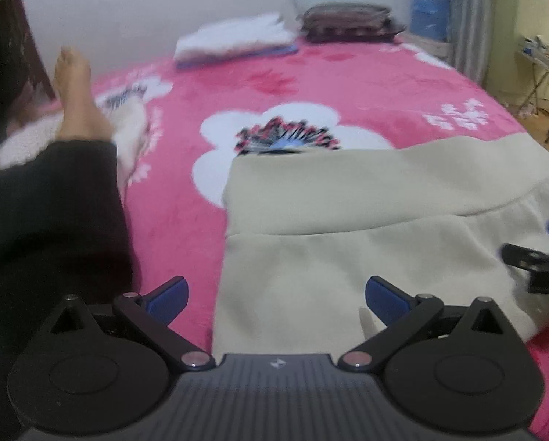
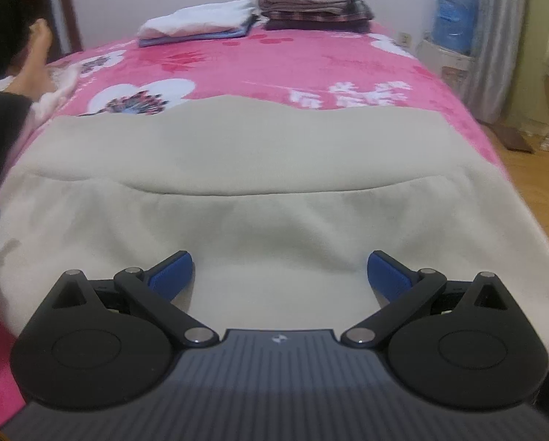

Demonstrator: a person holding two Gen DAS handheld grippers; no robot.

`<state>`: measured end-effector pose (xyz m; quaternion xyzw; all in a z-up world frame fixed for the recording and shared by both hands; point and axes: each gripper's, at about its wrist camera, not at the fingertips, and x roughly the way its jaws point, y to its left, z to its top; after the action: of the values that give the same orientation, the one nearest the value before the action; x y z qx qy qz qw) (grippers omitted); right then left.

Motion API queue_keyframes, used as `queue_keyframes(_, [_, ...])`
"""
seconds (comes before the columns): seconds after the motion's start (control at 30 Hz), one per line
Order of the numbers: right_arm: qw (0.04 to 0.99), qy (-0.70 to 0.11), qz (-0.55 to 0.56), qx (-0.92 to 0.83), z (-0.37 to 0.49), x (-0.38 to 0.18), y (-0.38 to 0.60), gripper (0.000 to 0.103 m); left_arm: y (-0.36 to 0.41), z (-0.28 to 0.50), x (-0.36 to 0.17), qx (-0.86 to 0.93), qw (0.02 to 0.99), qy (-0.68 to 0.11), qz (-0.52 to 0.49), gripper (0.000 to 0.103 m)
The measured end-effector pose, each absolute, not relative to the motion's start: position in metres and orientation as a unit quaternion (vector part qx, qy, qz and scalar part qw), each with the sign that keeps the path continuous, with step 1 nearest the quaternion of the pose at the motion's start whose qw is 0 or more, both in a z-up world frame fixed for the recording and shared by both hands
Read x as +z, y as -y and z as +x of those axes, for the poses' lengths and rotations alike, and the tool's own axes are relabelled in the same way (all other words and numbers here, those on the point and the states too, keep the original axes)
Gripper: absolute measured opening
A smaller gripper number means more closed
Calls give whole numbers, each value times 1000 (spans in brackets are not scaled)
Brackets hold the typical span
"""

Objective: Fold clothes

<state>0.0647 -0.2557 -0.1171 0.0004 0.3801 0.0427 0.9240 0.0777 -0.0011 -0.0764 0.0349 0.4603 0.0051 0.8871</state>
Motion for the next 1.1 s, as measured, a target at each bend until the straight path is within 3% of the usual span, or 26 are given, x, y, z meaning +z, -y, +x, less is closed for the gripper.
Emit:
queue_keyframes(0.27, [923, -383, -6, 36, 64, -122, 257, 102, -29, 110, -106, -37, 830, -555, -37, 98])
queue_keyframes(0.6, [923, -384, -1, 35, 65, -122, 257, 102, -43, 117, -112, -76, 817, -568, -66, 74])
queue_keyframes(0.67, [923, -384, 0, 34, 65, -122, 257, 102, -43, 117, -112, -82, 818, -565, -76, 63])
queue_keyframes(0.7, [923, -384, 0, 34, 66, -122, 257, 102, -43, 116, -112, -87, 818, -562, -86, 48])
queue_keyframes(0.8, [922, -385, 1, 34, 67, -122, 257, 102, -35, 111, -106, -95, 828, -546, -81, 24])
queue_keyframes(0.9, [922, -386, 2, 36, 66, -121, 257, 102, -17, 106, -97, -89, 843, -530, -23, 16])
queue_keyframes(1.1, [922, -385, 0, 37, 64, -121, 260, 102, -15, 101, -84, -73, 850, -521, -32, 14])
